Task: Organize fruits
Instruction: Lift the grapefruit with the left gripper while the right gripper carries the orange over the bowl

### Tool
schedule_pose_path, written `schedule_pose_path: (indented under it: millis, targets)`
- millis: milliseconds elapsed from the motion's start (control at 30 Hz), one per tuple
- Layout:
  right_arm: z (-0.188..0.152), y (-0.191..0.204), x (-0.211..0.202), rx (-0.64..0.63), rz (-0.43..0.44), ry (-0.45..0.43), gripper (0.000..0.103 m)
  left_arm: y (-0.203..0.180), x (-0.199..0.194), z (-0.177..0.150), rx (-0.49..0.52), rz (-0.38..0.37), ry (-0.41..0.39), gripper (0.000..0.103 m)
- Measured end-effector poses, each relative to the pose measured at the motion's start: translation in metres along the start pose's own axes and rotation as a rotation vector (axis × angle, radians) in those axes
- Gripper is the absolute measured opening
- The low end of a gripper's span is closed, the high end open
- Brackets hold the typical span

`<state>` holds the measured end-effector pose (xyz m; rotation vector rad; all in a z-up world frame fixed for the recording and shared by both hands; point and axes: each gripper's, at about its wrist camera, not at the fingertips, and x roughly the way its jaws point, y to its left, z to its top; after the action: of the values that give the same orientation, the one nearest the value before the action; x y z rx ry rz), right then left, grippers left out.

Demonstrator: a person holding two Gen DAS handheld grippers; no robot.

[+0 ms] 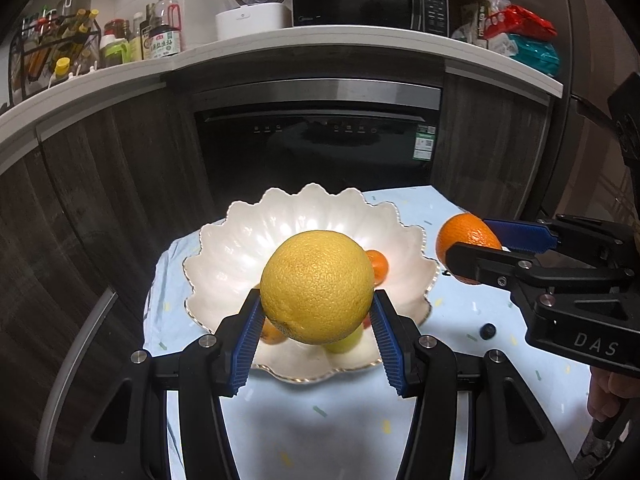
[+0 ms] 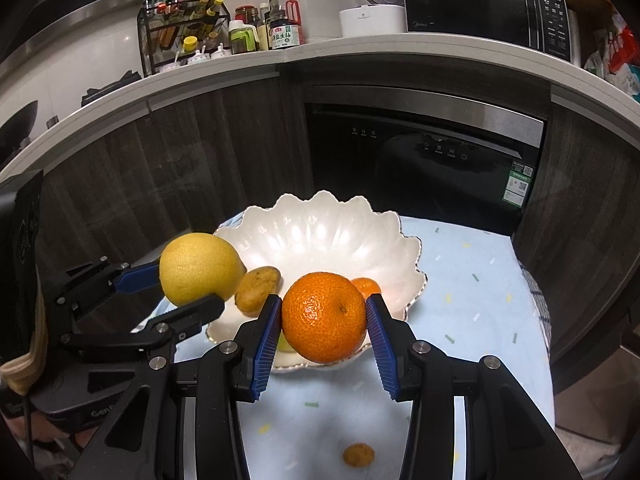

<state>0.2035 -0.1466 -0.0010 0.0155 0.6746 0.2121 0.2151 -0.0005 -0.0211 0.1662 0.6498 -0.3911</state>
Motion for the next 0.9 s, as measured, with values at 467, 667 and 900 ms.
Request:
schedule_pose_path:
  millis: [467,667,900]
  targets:
    - [0.016,-0.02,0.042,0.025,-0.025,0.019,0.044,0.015,0.045,0.018,-0.007,0.007,0.019,0.052]
    - [0.019,-0.033,0.061,0.041,-0.038,0.035,0.044,0.016,0.067,0.026,-0.007,0.004,0.031,0.052]
    - [0.024,-0.045,0.081,0.062,-0.054,0.052,0.044,0.022,0.088,0.035,-0.019,0.01,0.04,0.052]
